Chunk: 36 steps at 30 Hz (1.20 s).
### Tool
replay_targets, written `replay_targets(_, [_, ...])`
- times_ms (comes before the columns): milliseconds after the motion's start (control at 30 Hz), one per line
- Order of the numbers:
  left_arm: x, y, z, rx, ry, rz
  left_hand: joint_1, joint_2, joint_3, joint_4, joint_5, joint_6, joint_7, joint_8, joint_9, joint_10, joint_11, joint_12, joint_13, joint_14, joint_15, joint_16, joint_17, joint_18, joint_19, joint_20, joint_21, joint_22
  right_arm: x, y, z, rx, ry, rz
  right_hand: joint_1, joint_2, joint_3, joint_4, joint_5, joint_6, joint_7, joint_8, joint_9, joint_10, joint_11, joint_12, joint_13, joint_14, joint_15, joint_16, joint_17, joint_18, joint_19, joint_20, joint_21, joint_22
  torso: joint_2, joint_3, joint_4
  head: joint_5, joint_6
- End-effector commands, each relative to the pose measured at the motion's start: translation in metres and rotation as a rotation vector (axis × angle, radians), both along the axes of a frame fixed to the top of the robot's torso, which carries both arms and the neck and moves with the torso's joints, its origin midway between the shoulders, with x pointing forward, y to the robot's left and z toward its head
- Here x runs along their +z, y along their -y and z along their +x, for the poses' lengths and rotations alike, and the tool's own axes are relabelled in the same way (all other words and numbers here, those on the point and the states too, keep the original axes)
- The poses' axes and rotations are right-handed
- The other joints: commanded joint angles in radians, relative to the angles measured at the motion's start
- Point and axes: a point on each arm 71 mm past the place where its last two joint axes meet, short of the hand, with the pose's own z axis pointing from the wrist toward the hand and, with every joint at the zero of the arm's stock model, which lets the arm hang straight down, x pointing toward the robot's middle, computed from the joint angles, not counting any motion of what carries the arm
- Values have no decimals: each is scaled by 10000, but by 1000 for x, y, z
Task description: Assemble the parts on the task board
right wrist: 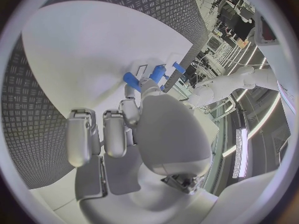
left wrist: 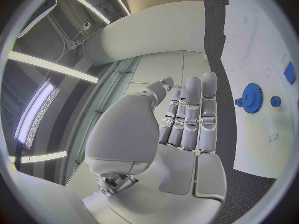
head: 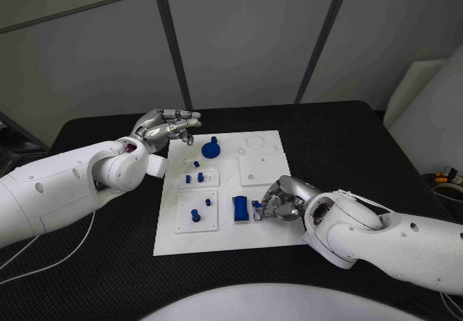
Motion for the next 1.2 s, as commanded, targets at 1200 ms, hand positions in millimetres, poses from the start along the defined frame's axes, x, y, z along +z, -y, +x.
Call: replay_targets(1200, [2, 1, 0, -130, 2, -83, -75, 62, -54, 21, 58, -78, -10, 33, 6, -89, 12, 50, -11, -34, 13, 5, -17, -101, -6, 33, -47, -13, -1, -10, -2, 496, -297, -49, -2768, 230, -1492, 28, -24, 436, -227, 471, 981, 449, -248, 450, 457, 663, -164, 96, 784, -189, 501, -137, 87, 2069, -2, 12, -30, 40, 3])
